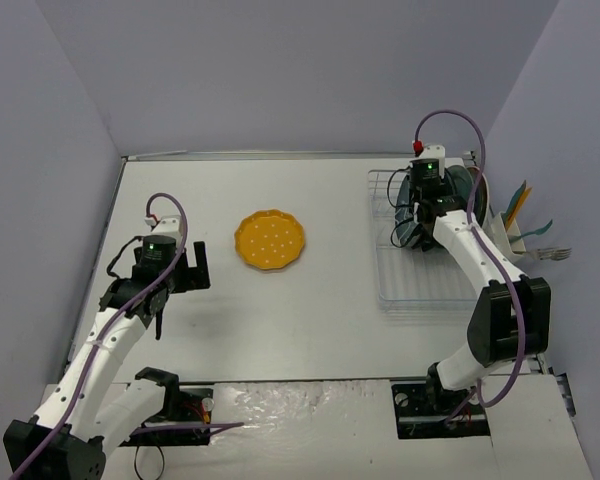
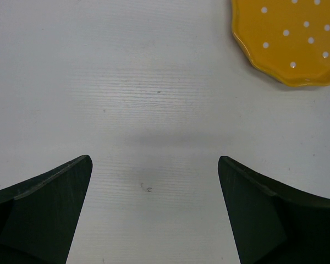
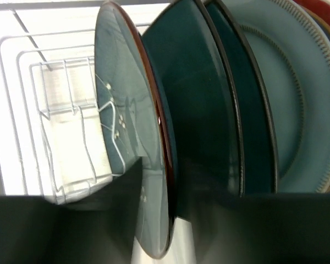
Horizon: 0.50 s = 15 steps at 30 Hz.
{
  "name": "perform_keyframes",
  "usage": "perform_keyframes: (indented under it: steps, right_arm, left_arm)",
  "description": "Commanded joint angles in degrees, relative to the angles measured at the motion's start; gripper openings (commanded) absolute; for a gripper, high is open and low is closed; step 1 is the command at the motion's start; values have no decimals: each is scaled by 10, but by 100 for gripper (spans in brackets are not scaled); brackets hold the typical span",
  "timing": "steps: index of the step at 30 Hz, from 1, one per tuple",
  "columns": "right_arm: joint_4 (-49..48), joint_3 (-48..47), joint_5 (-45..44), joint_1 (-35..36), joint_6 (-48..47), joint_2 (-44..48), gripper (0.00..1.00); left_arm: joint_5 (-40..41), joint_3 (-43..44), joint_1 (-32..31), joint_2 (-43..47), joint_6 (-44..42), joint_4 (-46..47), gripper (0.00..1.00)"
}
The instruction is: Load the plates into the dish rack
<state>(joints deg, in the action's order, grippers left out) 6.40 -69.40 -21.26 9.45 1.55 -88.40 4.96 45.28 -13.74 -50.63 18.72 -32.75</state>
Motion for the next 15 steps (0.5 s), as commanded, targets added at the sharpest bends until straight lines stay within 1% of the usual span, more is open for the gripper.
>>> perform_keyframes:
  steps: [1,3,6,10,13,15]
  right_arm:
    - [-58,4,-6,0,21,37,43]
    - [-57,2,2,0,21,53,48]
    - [-47,-17,32,1,22,86,61]
    - [-41,-46,114,12,59,123,75]
    - [-50,-55,183,42,115,129,81]
    - [-69,-51,219,91,157,122,82]
  left_arm:
    - [-12,25,5,-7,5,23,97]
    - [-17,25,5,-6,6,23,97]
    - [-27,26,5,-8,15,25,97]
    - [-38,30,5,-13,21,29,97]
    - [-46,32,5,-22,26,39,97]
    - [-49,36,5,-34,30,45,97]
